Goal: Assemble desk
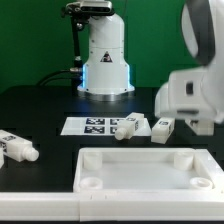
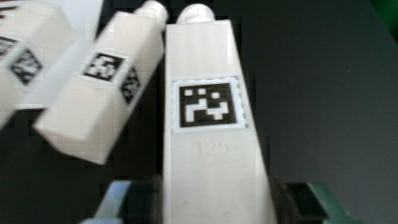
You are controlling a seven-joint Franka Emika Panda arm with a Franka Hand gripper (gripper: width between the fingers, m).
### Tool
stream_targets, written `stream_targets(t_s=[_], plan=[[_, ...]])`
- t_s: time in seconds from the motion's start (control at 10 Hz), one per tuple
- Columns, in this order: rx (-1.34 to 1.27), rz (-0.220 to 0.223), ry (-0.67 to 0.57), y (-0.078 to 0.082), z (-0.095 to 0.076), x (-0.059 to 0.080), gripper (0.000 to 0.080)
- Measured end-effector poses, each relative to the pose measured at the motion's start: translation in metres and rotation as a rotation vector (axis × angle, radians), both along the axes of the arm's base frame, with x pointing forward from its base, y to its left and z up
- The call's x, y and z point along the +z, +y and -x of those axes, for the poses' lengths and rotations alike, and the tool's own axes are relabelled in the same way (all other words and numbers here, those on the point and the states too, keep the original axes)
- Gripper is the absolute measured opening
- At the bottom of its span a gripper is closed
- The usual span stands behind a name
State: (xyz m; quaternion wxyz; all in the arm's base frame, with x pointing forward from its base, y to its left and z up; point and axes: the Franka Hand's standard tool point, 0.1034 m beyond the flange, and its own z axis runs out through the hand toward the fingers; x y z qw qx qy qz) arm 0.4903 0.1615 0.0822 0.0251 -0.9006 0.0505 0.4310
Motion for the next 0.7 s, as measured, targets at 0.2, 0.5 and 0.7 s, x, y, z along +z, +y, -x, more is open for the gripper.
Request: stream_targets(t_s=[0.2, 0.5, 0.7], plan=[[0.018, -0.011, -0.157, 0.005, -0.015, 0.009, 0.0285], [0.019, -0.034, -0.319, 0.005, -0.025, 0.019, 0.0285], [0.06, -0.099, -0.476, -0.015, -0.068, 0.075, 0.0285]])
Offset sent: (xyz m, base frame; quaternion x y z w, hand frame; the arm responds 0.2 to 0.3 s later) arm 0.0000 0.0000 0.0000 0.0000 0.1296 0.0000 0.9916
